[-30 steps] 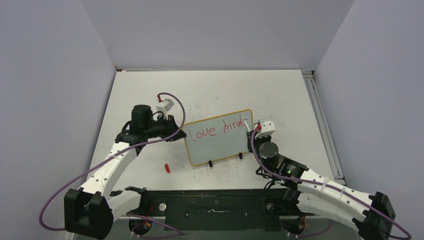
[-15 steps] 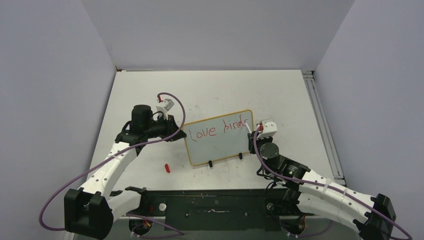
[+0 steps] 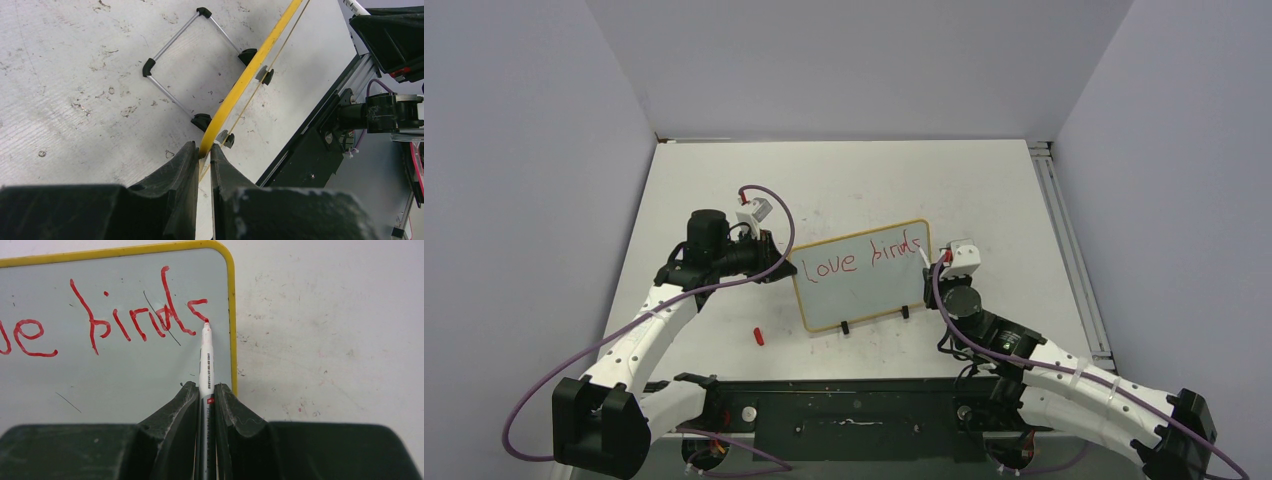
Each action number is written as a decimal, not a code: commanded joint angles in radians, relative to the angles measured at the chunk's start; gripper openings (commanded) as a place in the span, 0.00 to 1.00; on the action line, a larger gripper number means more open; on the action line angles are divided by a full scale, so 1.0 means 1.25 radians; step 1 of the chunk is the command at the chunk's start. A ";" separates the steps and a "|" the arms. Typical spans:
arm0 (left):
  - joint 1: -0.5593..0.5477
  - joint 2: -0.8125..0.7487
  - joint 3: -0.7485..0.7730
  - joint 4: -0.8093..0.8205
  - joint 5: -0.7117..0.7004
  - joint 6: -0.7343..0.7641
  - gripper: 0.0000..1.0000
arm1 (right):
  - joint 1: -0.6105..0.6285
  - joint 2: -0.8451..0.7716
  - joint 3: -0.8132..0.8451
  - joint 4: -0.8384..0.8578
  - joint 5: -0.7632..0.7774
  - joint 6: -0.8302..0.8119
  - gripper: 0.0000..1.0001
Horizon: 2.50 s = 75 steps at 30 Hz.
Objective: Write a sentence on the whiteboard
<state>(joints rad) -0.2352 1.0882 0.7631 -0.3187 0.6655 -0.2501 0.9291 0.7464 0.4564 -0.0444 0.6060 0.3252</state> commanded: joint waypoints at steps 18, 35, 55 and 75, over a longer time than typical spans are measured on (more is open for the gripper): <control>-0.001 -0.018 0.016 0.018 -0.009 0.004 0.10 | 0.034 -0.018 0.004 -0.014 0.018 0.013 0.05; -0.001 -0.024 0.014 0.017 -0.012 0.004 0.10 | 0.127 -0.056 0.031 -0.058 0.125 0.014 0.05; -0.020 -0.038 0.015 -0.006 -0.039 0.014 0.10 | 0.220 -0.045 0.075 -0.057 0.058 0.037 0.05; -0.021 -0.039 0.016 -0.008 -0.043 0.011 0.10 | 0.365 0.229 0.062 0.228 -0.003 0.039 0.05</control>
<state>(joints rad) -0.2611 1.0618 0.7631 -0.3412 0.6346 -0.2420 1.3708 0.9730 0.5152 0.1116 0.6239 0.3573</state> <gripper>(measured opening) 0.104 0.151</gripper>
